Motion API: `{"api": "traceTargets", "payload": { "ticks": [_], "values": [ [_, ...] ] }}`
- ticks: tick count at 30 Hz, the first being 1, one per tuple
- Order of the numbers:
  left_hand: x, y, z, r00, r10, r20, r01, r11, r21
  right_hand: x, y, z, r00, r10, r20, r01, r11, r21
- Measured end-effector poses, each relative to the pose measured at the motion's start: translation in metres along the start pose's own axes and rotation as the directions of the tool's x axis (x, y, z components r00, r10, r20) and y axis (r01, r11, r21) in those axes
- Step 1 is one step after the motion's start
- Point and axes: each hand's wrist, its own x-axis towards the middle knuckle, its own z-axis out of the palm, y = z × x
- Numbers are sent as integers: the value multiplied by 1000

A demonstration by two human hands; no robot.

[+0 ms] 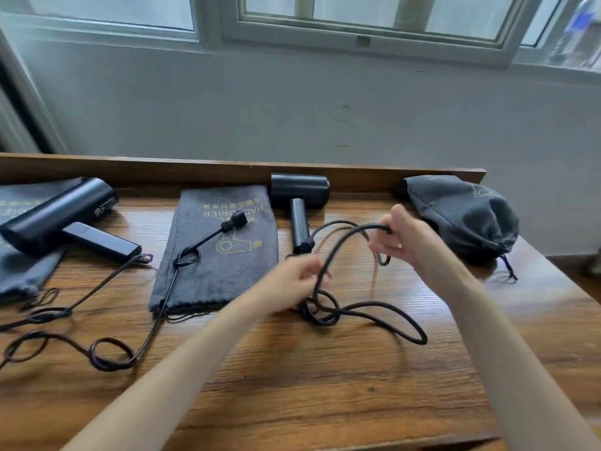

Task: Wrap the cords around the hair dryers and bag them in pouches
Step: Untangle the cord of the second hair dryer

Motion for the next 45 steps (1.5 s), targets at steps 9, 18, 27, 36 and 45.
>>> {"api": "traceTargets", "payload": {
  "ticks": [9,18,27,36,45],
  "values": [
    [-11,-18,4,873,69,-482,-128,987,-92,13,47,-38,941,-111,-321,-32,912,-409],
    [-21,-15,-10,745,-117,-657,-160,925,-346,35,77,-25,940,-194,-282,-58,721,-690],
    [-22,-24,2,745,179,-643,-122,984,133,33,10,18,962,-245,123,266,727,-633],
    [-16,-24,3,719,200,-665,-87,976,199,9,-8,25,953,-261,152,296,700,-650],
    [-20,18,10,793,163,-587,-272,957,-101,3,15,59,959,-265,100,259,678,-688]
  ]
}}
